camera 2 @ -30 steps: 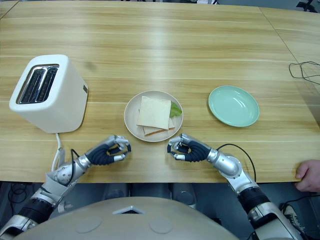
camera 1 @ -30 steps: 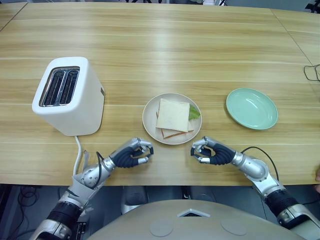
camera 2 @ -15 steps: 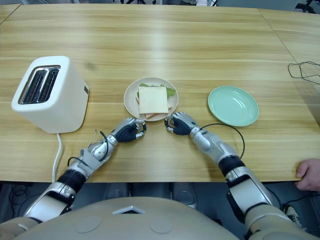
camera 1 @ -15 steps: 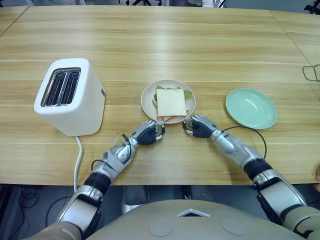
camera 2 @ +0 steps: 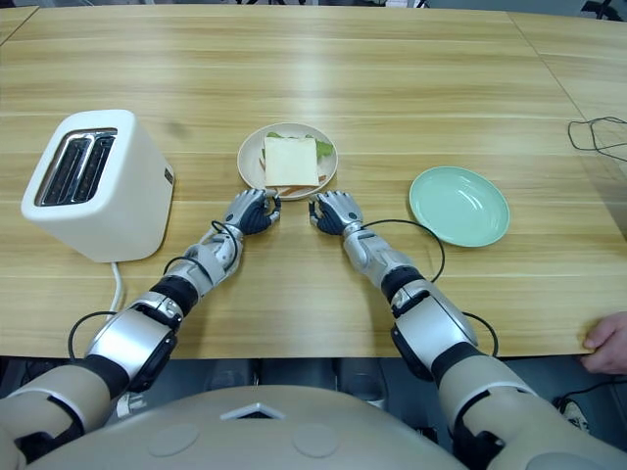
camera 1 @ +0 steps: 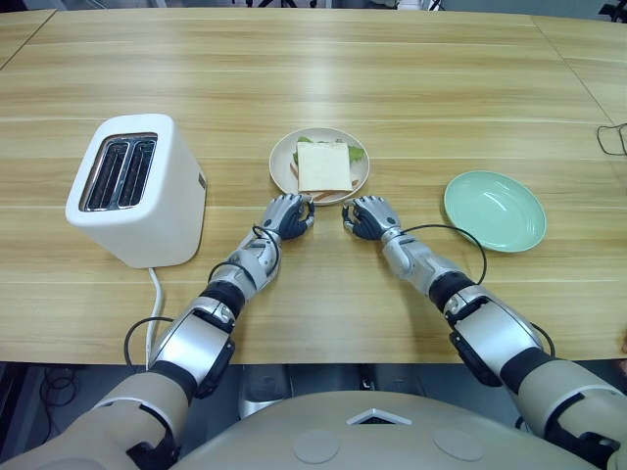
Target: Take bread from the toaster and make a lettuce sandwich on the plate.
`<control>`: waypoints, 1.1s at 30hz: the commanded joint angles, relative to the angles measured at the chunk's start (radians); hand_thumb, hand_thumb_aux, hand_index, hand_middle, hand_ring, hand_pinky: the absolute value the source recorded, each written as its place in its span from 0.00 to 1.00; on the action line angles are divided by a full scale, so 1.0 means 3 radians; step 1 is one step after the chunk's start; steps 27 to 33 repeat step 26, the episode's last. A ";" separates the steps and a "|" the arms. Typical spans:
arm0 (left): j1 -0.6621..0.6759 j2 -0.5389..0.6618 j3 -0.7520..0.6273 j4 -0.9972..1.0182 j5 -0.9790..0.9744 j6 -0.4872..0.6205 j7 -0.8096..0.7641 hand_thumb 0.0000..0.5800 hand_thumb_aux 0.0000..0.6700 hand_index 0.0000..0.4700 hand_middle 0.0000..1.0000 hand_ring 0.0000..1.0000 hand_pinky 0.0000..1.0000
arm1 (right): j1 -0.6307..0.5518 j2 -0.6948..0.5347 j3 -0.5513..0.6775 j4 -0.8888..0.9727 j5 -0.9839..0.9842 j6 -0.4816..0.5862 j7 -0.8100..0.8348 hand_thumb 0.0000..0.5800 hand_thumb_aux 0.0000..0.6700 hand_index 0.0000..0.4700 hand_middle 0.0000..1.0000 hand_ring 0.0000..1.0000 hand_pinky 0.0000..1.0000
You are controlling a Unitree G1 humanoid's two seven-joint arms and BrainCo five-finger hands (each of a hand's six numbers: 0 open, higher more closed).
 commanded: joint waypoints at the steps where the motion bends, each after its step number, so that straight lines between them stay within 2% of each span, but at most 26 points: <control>1: 0.0000 -0.0010 -0.0015 0.0102 -0.0003 0.0013 0.0294 1.00 0.97 0.95 0.59 0.59 0.59 | 0.0006 0.0035 -0.0071 0.0114 0.0143 -0.0045 -0.0017 1.00 1.00 0.98 0.92 0.92 0.92; 2: 0.0039 0.0000 -0.0002 0.0045 -0.0034 -0.0121 0.0349 0.28 0.15 0.15 0.00 0.00 0.00 | 0.0037 0.0030 -0.0134 0.0090 0.0242 -0.0154 0.0013 0.97 0.82 0.81 0.18 0.18 0.18; 3: 0.0135 0.0023 0.0044 -0.0079 -0.0142 -0.0424 0.0328 0.00 0.00 0.00 0.00 0.00 0.00 | 0.0095 -0.0010 -0.0196 0.0013 0.0352 -0.0367 0.0044 0.65 0.41 0.40 0.00 0.00 0.00; 4: 0.0201 0.0039 0.0073 -0.0160 -0.0216 -0.0642 0.0305 0.00 0.00 0.00 0.00 0.00 0.00 | 0.0137 -0.0042 -0.0237 -0.0042 0.0425 -0.0516 0.0065 0.11 0.06 0.06 0.00 0.00 0.00; 5: 0.0314 0.0071 0.0128 -0.0323 -0.0360 -0.0947 0.0221 0.00 0.00 0.00 0.00 0.00 0.00 | 0.0208 -0.0097 -0.0308 -0.0162 0.0546 -0.0754 0.0112 0.00 0.00 0.00 0.00 0.00 0.00; 8: 0.0617 0.0155 0.0310 -0.0911 -0.0880 -0.1595 -0.0083 0.00 0.00 0.00 0.00 0.00 0.00 | 0.0413 -0.0229 -0.0584 -0.0634 0.0967 -0.1421 0.0195 0.00 0.00 0.00 0.00 0.00 0.00; 11: 0.0812 0.0195 0.0606 -0.1617 -0.1607 -0.1826 -0.0360 0.00 0.00 0.00 0.00 0.00 0.00 | 0.0586 -0.0300 -0.1038 -0.1242 0.1504 -0.1805 0.0148 0.00 0.00 0.00 0.00 0.00 0.00; 14: 0.0860 0.0193 0.0863 -0.2014 -0.2096 -0.1749 -0.0596 0.00 0.00 0.00 0.00 0.00 0.00 | 0.0656 -0.0321 -0.1415 -0.1601 0.1784 -0.1798 0.0111 0.00 0.00 0.00 0.00 0.00 0.00; 18: 0.0822 0.0129 0.1124 -0.2117 -0.2222 -0.1638 -0.0754 0.00 0.00 0.00 0.00 0.00 0.00 | 0.0644 -0.0319 -0.1685 -0.1622 0.1779 -0.1661 0.0042 0.00 0.00 0.00 0.00 0.00 0.00; 26: 0.0574 -0.0060 0.1391 -0.1901 -0.2001 -0.1580 -0.0771 0.00 0.00 0.00 0.00 0.00 0.00 | 0.0553 -0.0224 -0.1749 -0.1393 0.1579 -0.1519 -0.0032 0.00 0.00 0.00 0.00 0.00 0.00; 33: 0.0574 -0.0060 0.1391 -0.1901 -0.2001 -0.1580 -0.0771 0.00 0.00 0.00 0.00 0.00 0.00 | 0.0553 -0.0224 -0.1749 -0.1393 0.1579 -0.1519 -0.0032 0.00 0.00 0.00 0.00 0.00 0.00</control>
